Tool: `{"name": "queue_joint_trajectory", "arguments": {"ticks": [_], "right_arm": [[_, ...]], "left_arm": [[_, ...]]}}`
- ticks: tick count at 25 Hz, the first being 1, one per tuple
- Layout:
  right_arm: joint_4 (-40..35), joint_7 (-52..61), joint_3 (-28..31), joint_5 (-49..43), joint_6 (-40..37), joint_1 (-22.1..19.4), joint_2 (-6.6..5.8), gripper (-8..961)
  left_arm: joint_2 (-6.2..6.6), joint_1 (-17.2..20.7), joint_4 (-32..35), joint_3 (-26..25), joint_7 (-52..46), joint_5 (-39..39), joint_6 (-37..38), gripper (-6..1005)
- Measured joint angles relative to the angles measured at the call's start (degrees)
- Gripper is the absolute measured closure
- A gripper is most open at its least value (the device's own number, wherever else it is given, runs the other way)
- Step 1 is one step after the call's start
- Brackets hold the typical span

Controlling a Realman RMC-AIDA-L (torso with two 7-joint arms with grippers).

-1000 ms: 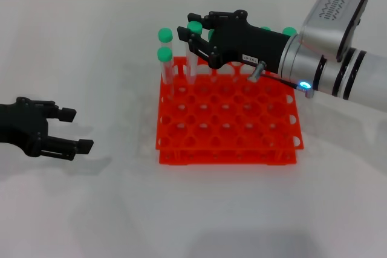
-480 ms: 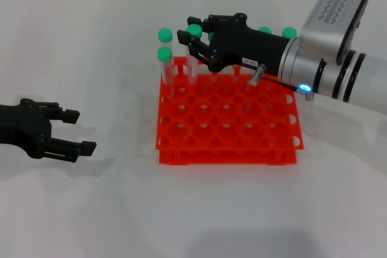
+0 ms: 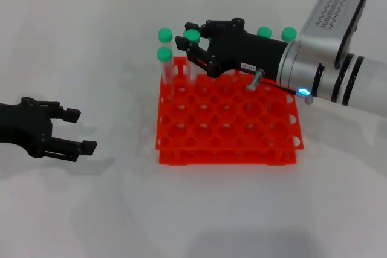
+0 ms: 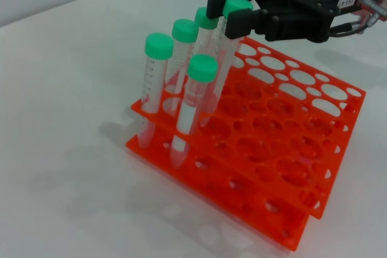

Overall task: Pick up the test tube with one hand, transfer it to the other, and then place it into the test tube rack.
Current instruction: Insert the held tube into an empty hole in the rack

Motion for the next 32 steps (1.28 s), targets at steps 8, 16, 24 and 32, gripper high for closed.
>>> {"name": "queue_joint_trajectory", "arguments": {"ticks": [8, 16, 24, 32], "right_arm": [[0.0, 0.4, -0.7, 0.2, 0.4, 0.4, 0.00, 688], [0.0, 1.1, -0.7, 0.2, 0.5, 0.4, 0.00, 689], [0.0, 2.1, -0.7, 0.2, 0.9, 0.4, 0.00, 688], [0.1, 2.9, -0.8, 0.0, 1.3, 0.4, 0.00, 688]], "left_arm": [[0.00, 0.0, 0.0, 0.0, 0.1, 0.0, 0.0, 124], [0.00, 0.1, 0.0, 0.0, 0.2, 0.0, 0.1, 123], [-0.01, 0.2, 0.0, 0.0, 0.6, 0.0, 0.2, 124], [-0.16, 0.4, 0.0, 0.0, 0.6, 0.0, 0.3, 124]]}}
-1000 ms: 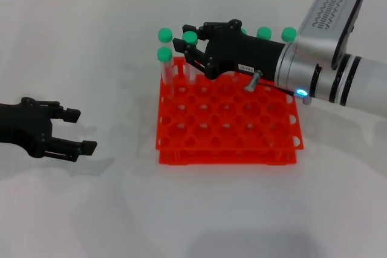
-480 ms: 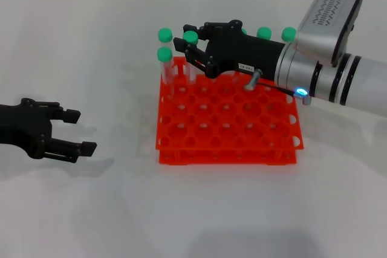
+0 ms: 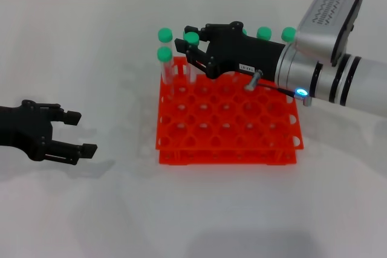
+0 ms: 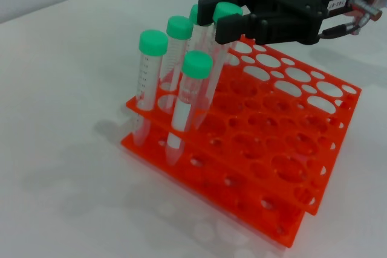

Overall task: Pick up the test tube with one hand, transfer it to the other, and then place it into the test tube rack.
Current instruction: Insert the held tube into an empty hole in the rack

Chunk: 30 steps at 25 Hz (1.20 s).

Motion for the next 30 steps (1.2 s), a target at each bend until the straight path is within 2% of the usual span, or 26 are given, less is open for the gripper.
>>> {"name": "queue_joint_trajectory", "arguments": {"ticks": [30], "right_arm": [[0.0, 0.6, -0.4, -0.1, 1.3, 0.0, 0.00, 688]], "left_arm": [[-0.36, 0.2, -0.1, 0.0, 0.2, 0.0, -0.2, 123]]}}
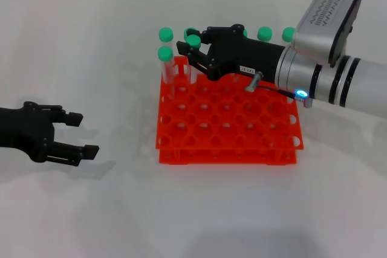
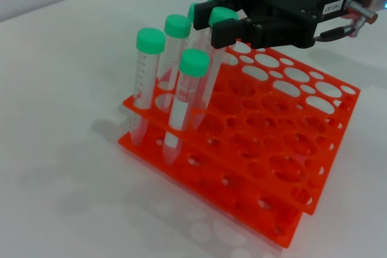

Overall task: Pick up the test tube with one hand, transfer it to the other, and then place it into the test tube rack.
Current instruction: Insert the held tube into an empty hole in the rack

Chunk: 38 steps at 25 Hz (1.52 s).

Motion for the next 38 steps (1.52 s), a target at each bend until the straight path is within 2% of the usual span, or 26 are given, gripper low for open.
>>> {"name": "queue_joint_trajectory", "arguments": {"ticks": [27, 38], "right_arm": [[0.0, 0.0, -0.1, -0.2, -0.3, 0.4, 0.00, 641], [0.0, -0.3, -0.1, -0.2, -0.8, 0.9, 0.00, 598]], "left_arm": [[-0.09, 0.1, -0.1, 0.0, 0.6, 0.0, -0.2, 123], [0.29, -0.2, -1.3, -0.1, 0.8, 0.0, -0.6, 123]]}}
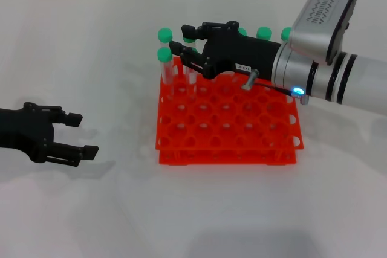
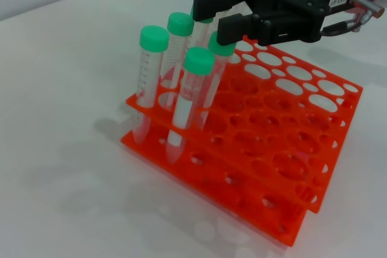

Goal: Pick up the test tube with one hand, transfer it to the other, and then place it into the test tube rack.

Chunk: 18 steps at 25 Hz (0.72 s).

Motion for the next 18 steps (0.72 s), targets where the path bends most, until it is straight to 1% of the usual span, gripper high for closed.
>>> {"name": "queue_joint_trajectory", "arguments": {"ticks": [2, 6, 9, 12, 14, 18], "right_arm": [[0.0, -0.1, 0.0, -0.1, -0.3, 0.0, 0.00, 580], [-0.2, -0.5, 0.0, -0.2, -1.9, -0.1, -0.10, 512], [-0.5, -0.8, 0.3, -0.2, -3.6, -0.7, -0.41, 460], [-0.6, -0.7, 1.2, -0.2, -7.1, -1.6, -0.95, 409], [-0.6, -0.3, 2.3, -0.3, -8.8, -2.3, -1.31, 383], [-0.7, 2.6, 6.0, -3.2, -11.8, -3.8, -2.67, 346]], "left_arm": [[0.01, 0.0, -0.1, 0.0, 0.2, 0.0, 0.0, 124], [0.03, 0.0, -0.1, -1.0, 0.6, -0.1, 0.1, 124], [0.06, 0.2, -0.1, -1.6, 0.7, -0.3, 0.4, 124], [0.03, 0.2, 0.0, -2.0, 1.0, -0.4, 0.4, 124], [-0.17, 0.3, 0.0, -3.3, 1.8, -0.5, 0.5, 124], [-0.82, 0.1, 0.0, -6.4, 3.1, -0.6, 1.0, 124]]}}
